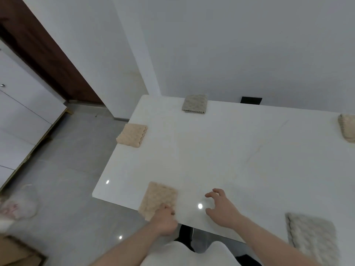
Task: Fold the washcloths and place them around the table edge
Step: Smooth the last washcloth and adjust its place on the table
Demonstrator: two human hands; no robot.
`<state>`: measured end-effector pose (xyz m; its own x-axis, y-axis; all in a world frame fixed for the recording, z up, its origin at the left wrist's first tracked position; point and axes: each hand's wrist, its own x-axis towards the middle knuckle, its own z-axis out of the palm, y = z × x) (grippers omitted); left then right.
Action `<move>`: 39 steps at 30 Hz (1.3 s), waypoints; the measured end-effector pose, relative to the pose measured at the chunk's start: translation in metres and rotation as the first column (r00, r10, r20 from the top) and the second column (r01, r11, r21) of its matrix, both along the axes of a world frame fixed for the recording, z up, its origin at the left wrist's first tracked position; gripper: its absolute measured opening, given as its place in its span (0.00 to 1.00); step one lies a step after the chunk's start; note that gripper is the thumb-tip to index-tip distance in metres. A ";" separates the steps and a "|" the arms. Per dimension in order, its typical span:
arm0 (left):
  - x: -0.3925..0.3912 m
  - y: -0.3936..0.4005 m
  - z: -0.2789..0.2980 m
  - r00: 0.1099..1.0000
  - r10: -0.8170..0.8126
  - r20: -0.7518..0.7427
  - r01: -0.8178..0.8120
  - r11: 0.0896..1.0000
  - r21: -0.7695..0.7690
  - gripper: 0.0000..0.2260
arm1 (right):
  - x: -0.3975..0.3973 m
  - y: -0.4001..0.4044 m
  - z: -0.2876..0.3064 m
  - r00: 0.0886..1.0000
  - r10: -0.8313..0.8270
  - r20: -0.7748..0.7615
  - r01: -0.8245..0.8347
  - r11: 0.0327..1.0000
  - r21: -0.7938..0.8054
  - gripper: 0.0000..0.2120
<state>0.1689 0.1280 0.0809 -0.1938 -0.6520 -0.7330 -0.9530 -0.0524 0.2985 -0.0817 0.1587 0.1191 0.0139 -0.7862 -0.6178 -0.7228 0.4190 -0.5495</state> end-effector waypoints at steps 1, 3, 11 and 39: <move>0.007 -0.007 0.003 0.999 -0.012 -0.040 0.013 1.000 0.020 0.20 | 0.013 -0.009 0.001 1.000 0.012 0.010 -0.012 1.000 0.012 0.26; 0.021 -0.028 0.014 0.992 -0.016 -0.123 0.021 0.999 0.036 0.14 | 0.032 -0.027 0.002 1.000 0.000 0.028 -0.001 1.000 0.015 0.26; 0.072 -0.231 0.036 0.999 0.048 0.013 -0.043 0.962 -0.269 0.19 | 0.054 -0.066 0.014 0.995 -0.105 0.004 0.105 0.994 -0.014 0.25; -0.001 -0.165 0.043 0.977 -0.149 -0.151 0.108 0.961 -0.255 0.21 | -0.023 0.009 0.020 0.877 -0.480 -0.016 0.478 0.876 -0.068 0.23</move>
<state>0.1678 -0.0367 0.1239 -0.3936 -0.7685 -0.5045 -0.8823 0.1617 0.4421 -0.1051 0.1679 0.1393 -0.3926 -0.7275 -0.5627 -0.4597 0.6851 -0.5650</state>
